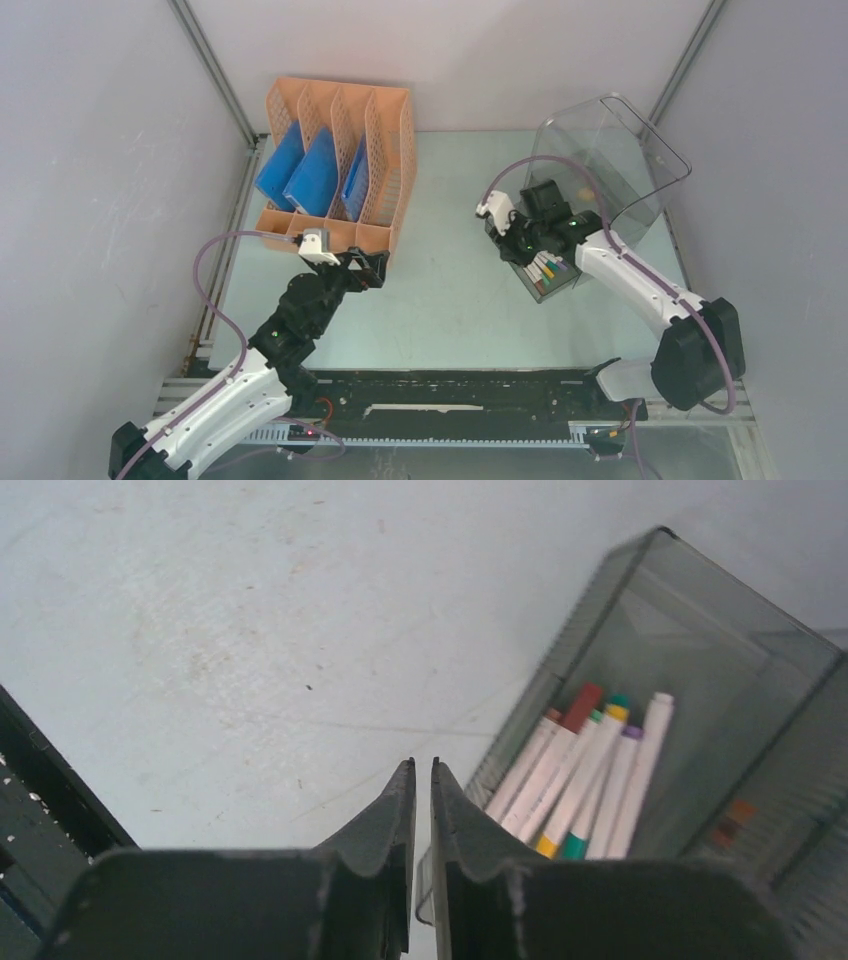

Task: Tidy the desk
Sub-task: Close the drawer in the storage box.

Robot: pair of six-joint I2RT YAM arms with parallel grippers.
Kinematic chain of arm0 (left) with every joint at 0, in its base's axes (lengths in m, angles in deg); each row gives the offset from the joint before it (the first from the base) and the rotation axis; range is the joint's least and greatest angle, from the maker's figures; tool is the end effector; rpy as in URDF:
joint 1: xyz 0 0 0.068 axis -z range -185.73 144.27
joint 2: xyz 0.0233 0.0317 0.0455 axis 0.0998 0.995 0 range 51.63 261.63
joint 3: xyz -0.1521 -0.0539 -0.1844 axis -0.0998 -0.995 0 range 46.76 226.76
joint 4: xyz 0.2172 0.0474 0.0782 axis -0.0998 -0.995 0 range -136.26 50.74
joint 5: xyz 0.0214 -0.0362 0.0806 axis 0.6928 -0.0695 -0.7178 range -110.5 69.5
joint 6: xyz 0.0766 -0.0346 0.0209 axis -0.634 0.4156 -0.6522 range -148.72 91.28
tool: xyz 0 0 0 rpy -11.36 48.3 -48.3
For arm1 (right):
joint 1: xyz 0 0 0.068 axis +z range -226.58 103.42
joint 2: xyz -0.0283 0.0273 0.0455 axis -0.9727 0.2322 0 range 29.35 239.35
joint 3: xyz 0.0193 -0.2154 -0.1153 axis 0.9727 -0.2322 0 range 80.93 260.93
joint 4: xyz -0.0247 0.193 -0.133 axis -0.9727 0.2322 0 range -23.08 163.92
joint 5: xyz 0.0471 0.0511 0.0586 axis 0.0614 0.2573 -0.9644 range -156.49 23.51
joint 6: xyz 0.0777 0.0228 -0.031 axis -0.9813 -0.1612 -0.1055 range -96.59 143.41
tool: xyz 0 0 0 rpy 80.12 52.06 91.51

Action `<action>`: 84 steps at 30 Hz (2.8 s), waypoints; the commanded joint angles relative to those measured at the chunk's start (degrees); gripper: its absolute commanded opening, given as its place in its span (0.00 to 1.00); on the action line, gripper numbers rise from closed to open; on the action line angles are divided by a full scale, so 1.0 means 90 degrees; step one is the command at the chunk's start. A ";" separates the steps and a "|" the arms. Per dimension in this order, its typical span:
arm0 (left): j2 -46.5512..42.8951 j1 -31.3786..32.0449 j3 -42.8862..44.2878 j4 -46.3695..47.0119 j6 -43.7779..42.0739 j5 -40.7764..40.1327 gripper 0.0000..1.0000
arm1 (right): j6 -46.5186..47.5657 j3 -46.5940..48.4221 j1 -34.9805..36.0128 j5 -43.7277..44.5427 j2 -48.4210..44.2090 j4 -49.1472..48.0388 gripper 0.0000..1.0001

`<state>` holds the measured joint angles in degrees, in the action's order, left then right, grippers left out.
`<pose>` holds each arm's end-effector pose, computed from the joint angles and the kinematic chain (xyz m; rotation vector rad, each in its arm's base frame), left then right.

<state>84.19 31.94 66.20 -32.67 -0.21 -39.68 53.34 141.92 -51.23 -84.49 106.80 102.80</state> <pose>0.1677 -0.0976 0.2325 -0.1192 1.7084 -0.5849 0.2465 0.1429 0.2227 -1.2546 2.1106 0.3545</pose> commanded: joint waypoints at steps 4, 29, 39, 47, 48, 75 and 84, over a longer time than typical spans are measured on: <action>-0.0101 -0.0118 -0.0096 0.0048 0.0135 0.0070 1.00 | 0.0165 0.0083 0.1041 0.1341 0.0794 -0.0142 0.09; -0.0359 -0.0317 -0.0392 0.0044 0.0282 0.0223 1.00 | 0.0560 0.0077 0.0842 0.5428 0.2966 -0.0755 0.01; -0.0282 -0.0376 -0.0370 0.0127 0.0306 0.0350 1.00 | 0.0462 0.0070 0.0009 0.5458 0.2708 -0.0756 0.05; -0.0422 -0.0387 -0.0346 0.0048 0.0339 0.0394 1.00 | 0.0421 0.0084 0.0143 0.4836 0.2227 -0.0580 0.06; -0.0448 -0.0387 -0.0339 0.0011 0.0337 0.0402 1.00 | 0.0401 0.0081 0.0150 0.4597 0.2087 -0.0528 0.06; 0.0154 -0.0936 0.2516 -0.1942 -0.0513 0.1802 1.00 | 0.0178 0.0912 -0.1346 -0.0826 -0.2904 0.0771 0.33; 0.0295 -0.0978 0.4082 -0.3526 -0.1054 0.1919 1.00 | -0.0788 0.2367 -0.1963 -0.2192 -0.2775 0.1176 0.98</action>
<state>87.73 23.51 97.15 -57.15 -5.74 -23.86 52.09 158.01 -66.97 -97.35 81.82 112.46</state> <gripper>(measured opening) 0.996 0.860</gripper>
